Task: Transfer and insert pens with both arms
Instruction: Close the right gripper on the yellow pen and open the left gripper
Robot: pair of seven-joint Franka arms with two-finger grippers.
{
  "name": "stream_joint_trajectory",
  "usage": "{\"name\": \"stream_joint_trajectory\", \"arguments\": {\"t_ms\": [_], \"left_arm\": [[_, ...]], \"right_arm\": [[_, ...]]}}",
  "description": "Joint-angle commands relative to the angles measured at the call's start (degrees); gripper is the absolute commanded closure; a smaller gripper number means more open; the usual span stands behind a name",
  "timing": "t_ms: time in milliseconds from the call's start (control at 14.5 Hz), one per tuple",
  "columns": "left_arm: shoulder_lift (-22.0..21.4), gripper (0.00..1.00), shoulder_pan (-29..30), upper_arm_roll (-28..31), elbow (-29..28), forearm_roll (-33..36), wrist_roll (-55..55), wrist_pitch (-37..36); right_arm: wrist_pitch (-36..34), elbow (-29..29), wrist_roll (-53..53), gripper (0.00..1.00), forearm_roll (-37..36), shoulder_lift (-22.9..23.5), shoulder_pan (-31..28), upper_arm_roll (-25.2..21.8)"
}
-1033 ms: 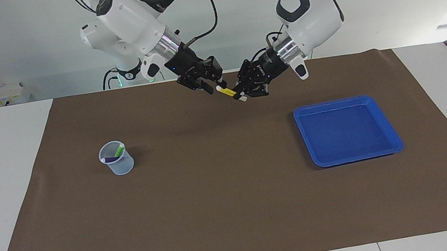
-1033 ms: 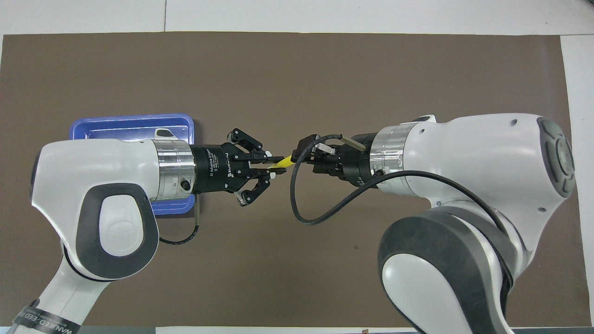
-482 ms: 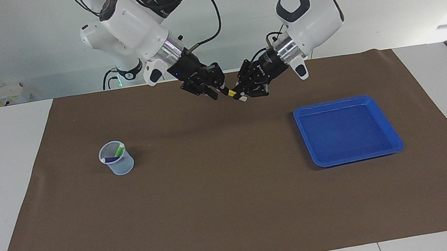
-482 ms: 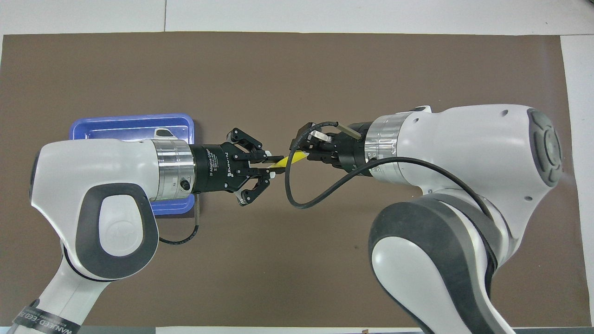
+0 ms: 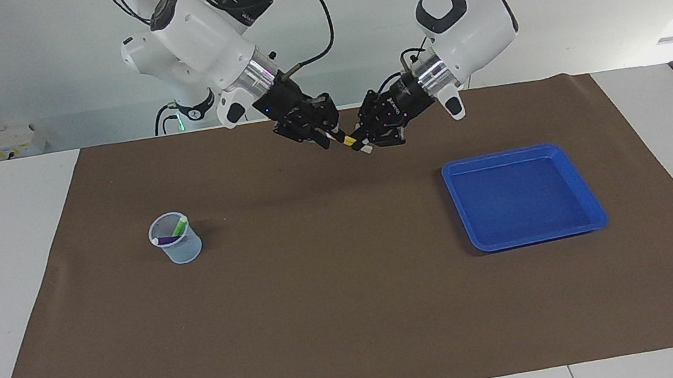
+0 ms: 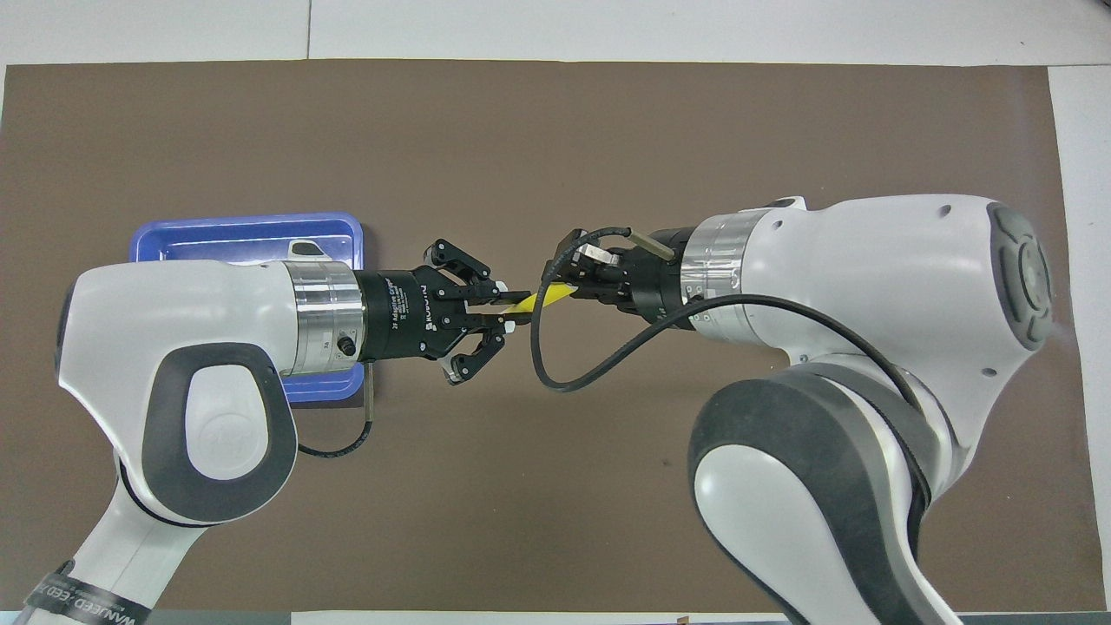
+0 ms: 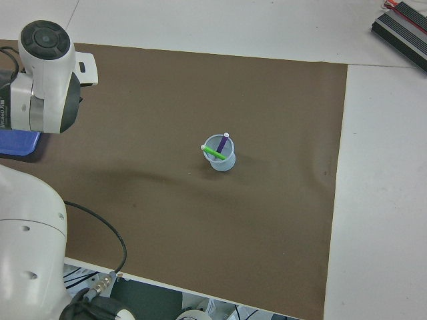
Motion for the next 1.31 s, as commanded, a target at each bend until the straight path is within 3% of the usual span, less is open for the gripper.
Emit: {"name": "stream_joint_trajectory", "arguments": {"t_ms": [0,207,482,688,1033,1101,1170,1239], "left_arm": [[-1.6,1.0,0.2,0.1,-1.0,-1.7,-0.6,0.8],[-1.6,1.0,0.1,0.1,-1.0,-1.8,-0.6,1.0],[-1.6,1.0,0.0,0.1,-1.0,-1.9,-0.7,1.5],[-1.6,1.0,-0.1,0.1,-1.0,-2.1,-0.8,1.5],[-1.6,1.0,-0.4,0.1,-1.0,-2.1,-0.8,2.1],[-1.5,0.96,-0.5,0.1,-1.0,-2.1,-0.7,2.1],[-1.6,0.1,-0.5,0.2,-1.0,-2.1,-0.8,2.2],[-1.7,0.0,-0.4,0.2,-1.0,-2.1,-0.8,2.1]], "right_arm": [[-1.4,0.6,0.7,0.44,-1.1,0.2,0.2,-0.1],[-1.4,0.5,0.7,0.57,-1.2,0.1,0.2,-0.1],[-1.4,0.5,0.7,0.66,-1.3,0.1,0.2,-0.1],[-1.4,0.4,0.6,0.97,-1.9,0.1,0.2,0.0],[-1.6,0.4,0.4,1.0,-1.9,0.1,0.1,-0.1],[-1.7,0.4,0.4,1.0,-1.9,0.1,0.1,-0.1],[-1.7,0.4,0.3,1.0,-1.9,0.1,0.1,-0.1],[-1.8,0.4,0.3,1.0,-1.9,0.1,0.1,-0.1]]}}
